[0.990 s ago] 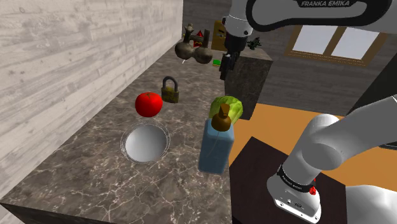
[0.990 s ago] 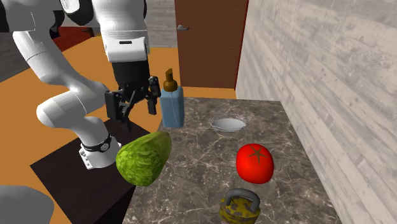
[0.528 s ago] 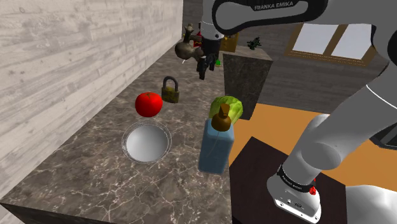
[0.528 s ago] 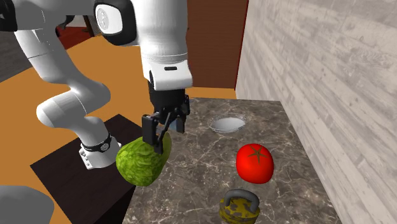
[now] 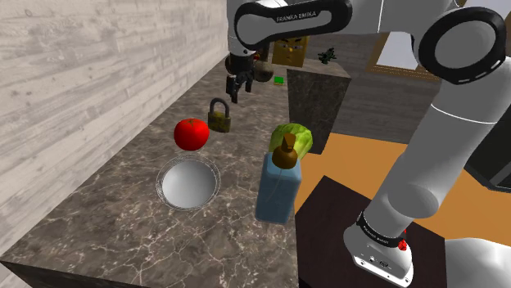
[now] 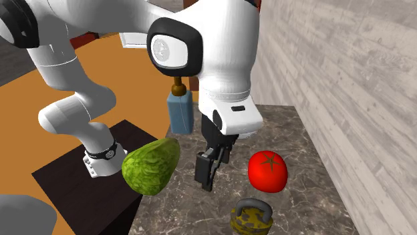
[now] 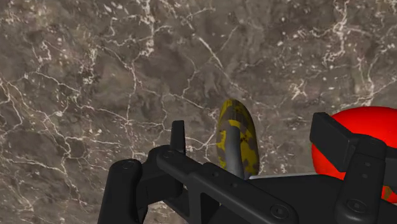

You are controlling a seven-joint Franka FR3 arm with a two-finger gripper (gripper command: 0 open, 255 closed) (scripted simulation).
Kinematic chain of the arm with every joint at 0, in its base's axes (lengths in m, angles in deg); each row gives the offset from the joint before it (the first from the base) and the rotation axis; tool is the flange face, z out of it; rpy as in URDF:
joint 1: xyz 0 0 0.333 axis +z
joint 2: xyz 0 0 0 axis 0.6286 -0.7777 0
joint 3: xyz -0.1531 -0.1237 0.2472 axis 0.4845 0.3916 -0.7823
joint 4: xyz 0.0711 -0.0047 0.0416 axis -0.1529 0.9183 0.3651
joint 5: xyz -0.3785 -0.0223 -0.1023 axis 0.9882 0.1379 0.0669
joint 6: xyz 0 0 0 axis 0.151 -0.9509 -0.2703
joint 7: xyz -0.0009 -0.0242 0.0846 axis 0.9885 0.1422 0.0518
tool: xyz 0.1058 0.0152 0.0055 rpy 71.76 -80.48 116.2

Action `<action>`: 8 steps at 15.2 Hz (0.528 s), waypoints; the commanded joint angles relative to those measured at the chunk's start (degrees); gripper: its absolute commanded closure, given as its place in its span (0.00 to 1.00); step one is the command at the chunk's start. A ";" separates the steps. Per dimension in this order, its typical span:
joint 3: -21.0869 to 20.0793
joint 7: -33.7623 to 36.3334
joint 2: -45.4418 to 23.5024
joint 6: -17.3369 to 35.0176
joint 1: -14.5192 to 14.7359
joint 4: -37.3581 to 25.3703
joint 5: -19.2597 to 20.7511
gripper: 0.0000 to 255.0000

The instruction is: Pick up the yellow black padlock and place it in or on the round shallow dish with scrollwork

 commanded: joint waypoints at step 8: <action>-0.02 1.52 -13.52 -1.07 0.97 -13.16 2.15 0.00</action>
